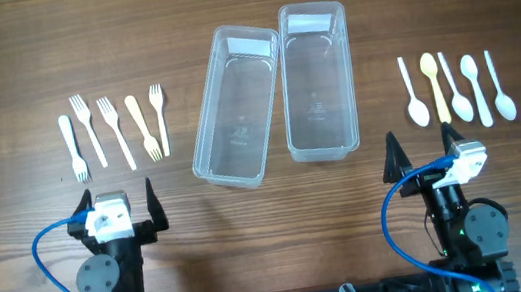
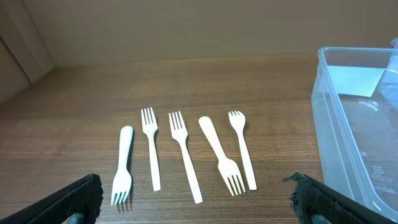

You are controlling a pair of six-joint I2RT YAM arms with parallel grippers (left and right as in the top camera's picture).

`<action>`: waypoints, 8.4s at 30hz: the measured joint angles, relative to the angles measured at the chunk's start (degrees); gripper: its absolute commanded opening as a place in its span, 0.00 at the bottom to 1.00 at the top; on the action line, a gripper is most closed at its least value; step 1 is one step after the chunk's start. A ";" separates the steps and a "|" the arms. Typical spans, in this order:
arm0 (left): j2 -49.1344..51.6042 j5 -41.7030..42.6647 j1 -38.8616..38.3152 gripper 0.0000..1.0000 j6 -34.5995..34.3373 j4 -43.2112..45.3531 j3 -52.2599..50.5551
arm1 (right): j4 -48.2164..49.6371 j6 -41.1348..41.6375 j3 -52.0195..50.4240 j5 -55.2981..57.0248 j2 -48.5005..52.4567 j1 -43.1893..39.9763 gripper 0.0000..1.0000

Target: Pack container

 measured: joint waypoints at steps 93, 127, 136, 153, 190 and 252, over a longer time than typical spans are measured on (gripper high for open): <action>0.00 0.00 0.00 1.00 0.00 0.00 0.00 | 0.00 0.00 0.00 0.00 0.00 0.00 1.00; 0.00 0.00 0.00 1.00 0.00 0.00 0.00 | 0.00 0.00 0.00 0.00 0.00 0.00 1.00; 0.00 0.00 0.00 1.00 0.00 0.00 0.00 | 0.00 0.00 0.00 0.00 0.00 0.00 1.00; 0.00 0.00 0.00 1.00 0.00 0.00 0.00 | 0.00 0.00 0.00 0.00 0.00 0.00 1.00; 0.00 0.00 0.00 1.00 -0.02 0.00 0.00 | 0.00 0.00 0.00 0.00 0.00 0.00 1.00; 0.00 0.00 0.00 1.00 0.00 0.00 -0.11 | -35.01 -20.35 62.79 11.85 88.96 -3.96 0.66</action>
